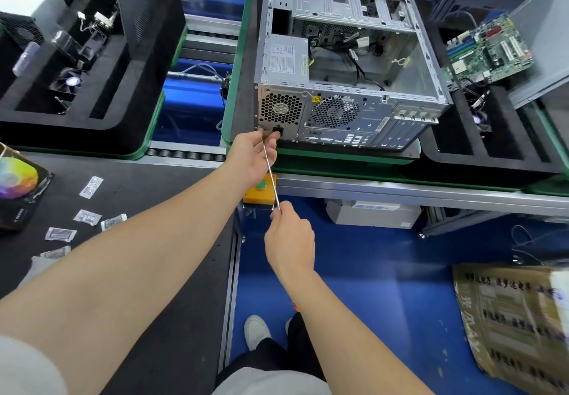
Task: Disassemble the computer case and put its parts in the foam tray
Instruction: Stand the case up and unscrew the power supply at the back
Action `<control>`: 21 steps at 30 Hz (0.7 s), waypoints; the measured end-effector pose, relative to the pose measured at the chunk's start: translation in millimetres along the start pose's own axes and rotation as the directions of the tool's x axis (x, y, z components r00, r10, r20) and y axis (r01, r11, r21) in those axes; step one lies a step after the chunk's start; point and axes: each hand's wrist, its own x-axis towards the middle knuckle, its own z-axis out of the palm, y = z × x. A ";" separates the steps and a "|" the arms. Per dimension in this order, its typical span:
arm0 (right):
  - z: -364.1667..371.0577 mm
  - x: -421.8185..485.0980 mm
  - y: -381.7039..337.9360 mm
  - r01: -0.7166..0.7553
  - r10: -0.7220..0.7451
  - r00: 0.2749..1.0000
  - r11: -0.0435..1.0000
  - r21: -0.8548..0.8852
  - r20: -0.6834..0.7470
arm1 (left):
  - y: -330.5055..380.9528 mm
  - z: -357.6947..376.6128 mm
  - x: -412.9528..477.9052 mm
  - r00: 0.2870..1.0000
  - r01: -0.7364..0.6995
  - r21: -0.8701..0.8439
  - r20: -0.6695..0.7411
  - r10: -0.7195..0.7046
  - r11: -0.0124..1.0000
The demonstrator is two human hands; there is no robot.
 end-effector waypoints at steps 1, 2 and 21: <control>0.2 0.8 2.0 0.017 -0.019 1.000 0.996 -0.083 -0.021 | -0.7 1.3 1.1 1.000 -0.010 -0.017 -0.008 0.010 1.000; -0.1 1.7 4.4 0.026 -0.030 0.999 0.991 -0.134 -0.022 | -1.7 2.5 2.0 1.000 -0.018 -0.031 -0.018 0.018 0.999; 4.6 -3.0 19.7 0.014 -0.015 0.994 1.000 0.015 0.108 | -17.0 13.4 0.0 0.983 -0.039 0.107 -0.174 0.057 0.993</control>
